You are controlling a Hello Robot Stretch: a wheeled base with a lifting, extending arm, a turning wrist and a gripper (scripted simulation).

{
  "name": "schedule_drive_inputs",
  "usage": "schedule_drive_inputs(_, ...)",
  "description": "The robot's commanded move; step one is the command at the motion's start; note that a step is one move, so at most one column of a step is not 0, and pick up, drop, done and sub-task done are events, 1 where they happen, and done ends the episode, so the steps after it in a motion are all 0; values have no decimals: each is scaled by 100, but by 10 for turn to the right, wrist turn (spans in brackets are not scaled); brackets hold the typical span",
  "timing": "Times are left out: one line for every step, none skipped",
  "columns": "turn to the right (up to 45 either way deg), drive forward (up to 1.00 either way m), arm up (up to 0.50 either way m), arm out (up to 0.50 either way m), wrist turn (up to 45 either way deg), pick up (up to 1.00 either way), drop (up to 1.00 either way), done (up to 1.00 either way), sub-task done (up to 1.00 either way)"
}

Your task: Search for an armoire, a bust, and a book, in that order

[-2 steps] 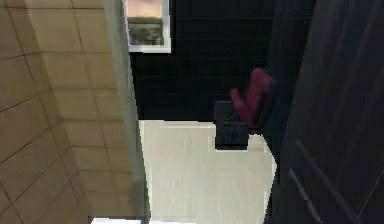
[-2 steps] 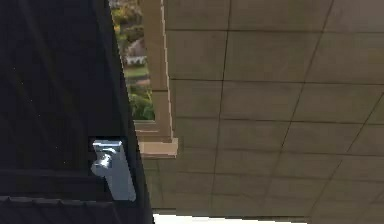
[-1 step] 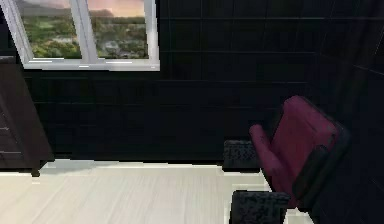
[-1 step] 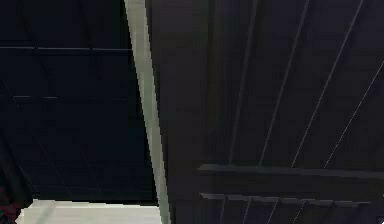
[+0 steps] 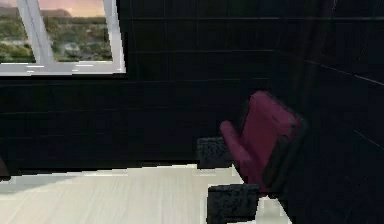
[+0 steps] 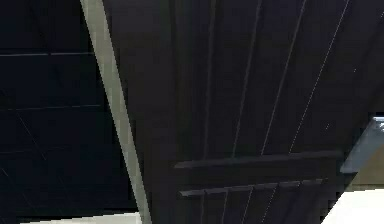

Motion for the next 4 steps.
schedule_drive_inputs(0,35,0,0,0,0,0,0,0)
schedule_drive_inputs(-450,0,0,0,0,0,0,0,0)
schedule_drive_inputs(-210,0,0,0,0,0,0,0,0)
schedule_drive_inputs(0,30,0,0,0,0,0,0,0)
